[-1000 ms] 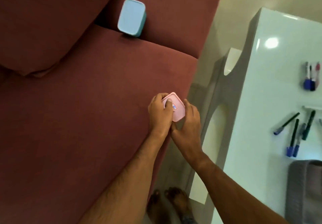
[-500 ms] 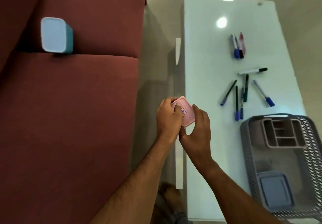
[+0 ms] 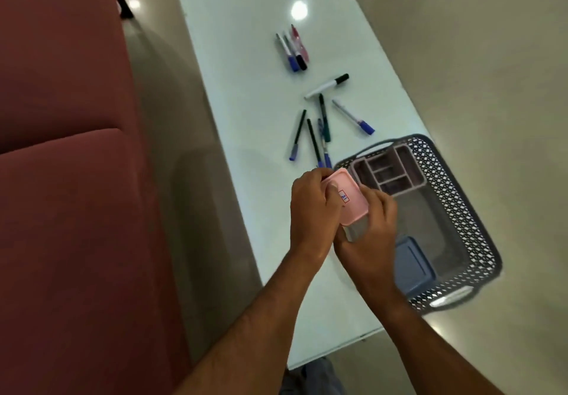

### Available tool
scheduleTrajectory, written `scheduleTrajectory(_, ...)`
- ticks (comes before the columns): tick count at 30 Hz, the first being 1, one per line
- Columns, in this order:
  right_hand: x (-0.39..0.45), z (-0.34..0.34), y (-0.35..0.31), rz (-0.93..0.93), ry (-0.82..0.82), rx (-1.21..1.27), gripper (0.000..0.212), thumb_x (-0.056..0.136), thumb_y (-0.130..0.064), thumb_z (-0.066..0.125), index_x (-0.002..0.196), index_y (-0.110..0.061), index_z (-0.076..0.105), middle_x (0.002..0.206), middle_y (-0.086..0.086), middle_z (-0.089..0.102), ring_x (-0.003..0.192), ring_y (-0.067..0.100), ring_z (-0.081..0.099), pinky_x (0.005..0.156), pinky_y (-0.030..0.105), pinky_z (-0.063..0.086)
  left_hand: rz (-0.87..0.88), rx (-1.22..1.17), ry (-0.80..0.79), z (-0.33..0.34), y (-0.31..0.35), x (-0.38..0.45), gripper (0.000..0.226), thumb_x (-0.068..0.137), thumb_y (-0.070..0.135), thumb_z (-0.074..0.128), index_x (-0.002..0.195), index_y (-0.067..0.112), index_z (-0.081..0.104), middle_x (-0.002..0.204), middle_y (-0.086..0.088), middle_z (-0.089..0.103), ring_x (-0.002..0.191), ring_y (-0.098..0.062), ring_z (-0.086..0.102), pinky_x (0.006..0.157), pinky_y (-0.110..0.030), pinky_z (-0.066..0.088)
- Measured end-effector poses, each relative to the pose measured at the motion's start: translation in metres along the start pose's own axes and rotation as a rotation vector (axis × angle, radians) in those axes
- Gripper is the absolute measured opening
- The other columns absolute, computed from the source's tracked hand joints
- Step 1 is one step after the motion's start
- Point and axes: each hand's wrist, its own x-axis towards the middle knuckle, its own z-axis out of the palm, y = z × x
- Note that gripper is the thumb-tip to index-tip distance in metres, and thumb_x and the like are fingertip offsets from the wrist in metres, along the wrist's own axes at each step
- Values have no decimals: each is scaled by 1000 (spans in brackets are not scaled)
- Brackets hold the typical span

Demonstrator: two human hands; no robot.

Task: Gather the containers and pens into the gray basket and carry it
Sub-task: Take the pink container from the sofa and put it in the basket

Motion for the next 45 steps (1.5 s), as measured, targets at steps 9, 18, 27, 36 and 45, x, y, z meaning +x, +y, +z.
scheduleTrajectory(9, 10, -62, 66, 33, 68, -79, 65, 64, 7, 78, 128, 3, 63, 124, 20, 57, 116, 7, 47, 96, -1, 35, -54, 98, -82, 70, 5, -51, 18, 93, 13, 68, 110, 18, 71, 108, 1, 76, 96, -13, 73, 75, -14, 58)
scheduleTrajectory(18, 21, -68, 109, 94, -106, -88, 56, 69, 1, 87, 122, -5, 69, 127, 14, 57, 116, 23, 54, 93, 3, 34, -125, 324, -235, 97, 6, -64, 30, 88, 17, 76, 117, 16, 68, 112, -5, 75, 99, -23, 74, 83, -29, 62)
scheduleTrajectory(27, 43, -43, 115, 81, -159, -82, 35, 80, -6, 80, 115, -9, 73, 119, 12, 60, 104, 19, 57, 87, 11, 39, -177, 341, -222, 105, 8, -50, 33, 95, 20, 69, 124, 10, 57, 119, -13, 71, 105, -28, 71, 81, -33, 60)
scheduleTrajectory(36, 47, -29, 129, 87, -270, -58, 48, 71, 13, 73, 115, -6, 71, 118, 11, 55, 105, 11, 52, 84, -5, 34, -272, 307, -230, 107, -3, -53, 29, 99, 22, 65, 125, 9, 62, 120, -11, 71, 103, -26, 71, 83, -34, 61)
scheduleTrajectory(45, 51, -32, 126, 109, -278, -71, 45, 71, 10, 72, 114, -4, 67, 118, 12, 59, 108, 22, 59, 89, 17, 43, -296, 267, -201, 105, 0, -53, 25, 101, 24, 61, 119, 8, 65, 114, -10, 73, 98, -23, 72, 73, -24, 54)
